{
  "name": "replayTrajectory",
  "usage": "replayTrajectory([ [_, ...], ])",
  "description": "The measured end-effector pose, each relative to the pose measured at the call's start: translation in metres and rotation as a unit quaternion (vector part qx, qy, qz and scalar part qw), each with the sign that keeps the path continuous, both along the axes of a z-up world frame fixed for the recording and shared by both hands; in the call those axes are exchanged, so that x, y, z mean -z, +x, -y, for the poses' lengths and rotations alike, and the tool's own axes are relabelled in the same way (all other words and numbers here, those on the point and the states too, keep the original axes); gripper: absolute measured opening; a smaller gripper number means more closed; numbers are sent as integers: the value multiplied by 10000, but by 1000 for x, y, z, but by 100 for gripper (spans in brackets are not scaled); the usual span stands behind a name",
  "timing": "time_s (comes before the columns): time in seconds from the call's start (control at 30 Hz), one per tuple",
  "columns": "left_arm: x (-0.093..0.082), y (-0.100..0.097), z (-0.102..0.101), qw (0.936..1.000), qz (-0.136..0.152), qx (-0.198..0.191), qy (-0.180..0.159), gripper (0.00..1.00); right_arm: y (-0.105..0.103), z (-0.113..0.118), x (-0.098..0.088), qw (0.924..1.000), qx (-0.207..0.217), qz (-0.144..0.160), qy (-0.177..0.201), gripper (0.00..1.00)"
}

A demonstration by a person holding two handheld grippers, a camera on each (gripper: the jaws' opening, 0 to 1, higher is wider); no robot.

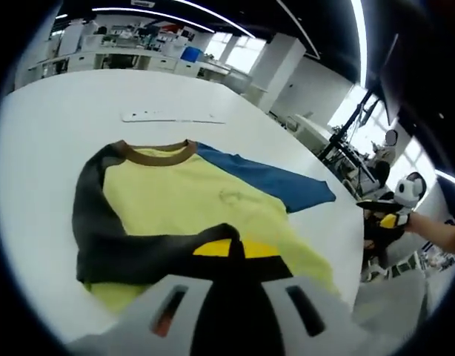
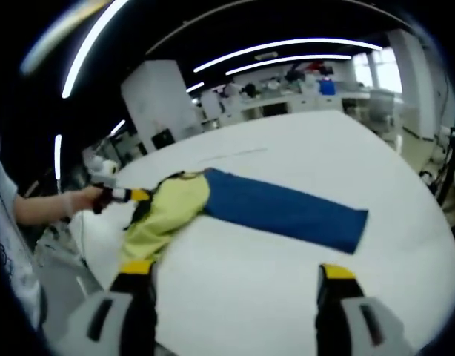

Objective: Fold the garment on the visible template until the final outline fits inside the template.

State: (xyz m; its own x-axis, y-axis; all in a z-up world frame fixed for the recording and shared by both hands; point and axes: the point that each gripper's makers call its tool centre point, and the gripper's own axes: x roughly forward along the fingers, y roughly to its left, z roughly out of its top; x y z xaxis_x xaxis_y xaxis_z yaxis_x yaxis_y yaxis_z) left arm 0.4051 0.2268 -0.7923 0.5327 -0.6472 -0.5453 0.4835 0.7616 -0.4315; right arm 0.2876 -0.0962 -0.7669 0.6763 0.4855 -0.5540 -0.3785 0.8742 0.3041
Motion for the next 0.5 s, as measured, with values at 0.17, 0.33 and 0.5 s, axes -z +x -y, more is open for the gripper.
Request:
replayTrajectory([
  [0.17, 5, -1, 0, 9997, 71, 164, 163, 1, -2, -1, 2, 10000, -4, -30, 29, 89],
  [0.33, 2, -4, 3, 9990, 233, 312, 222, 17, -3, 1, 4, 10000, 27, -40, 63, 89],
  [0.5, -3, -7, 5, 9979, 420, 439, 237, 34, -4, -3, 5, 9999, 20, -56, 88, 89],
])
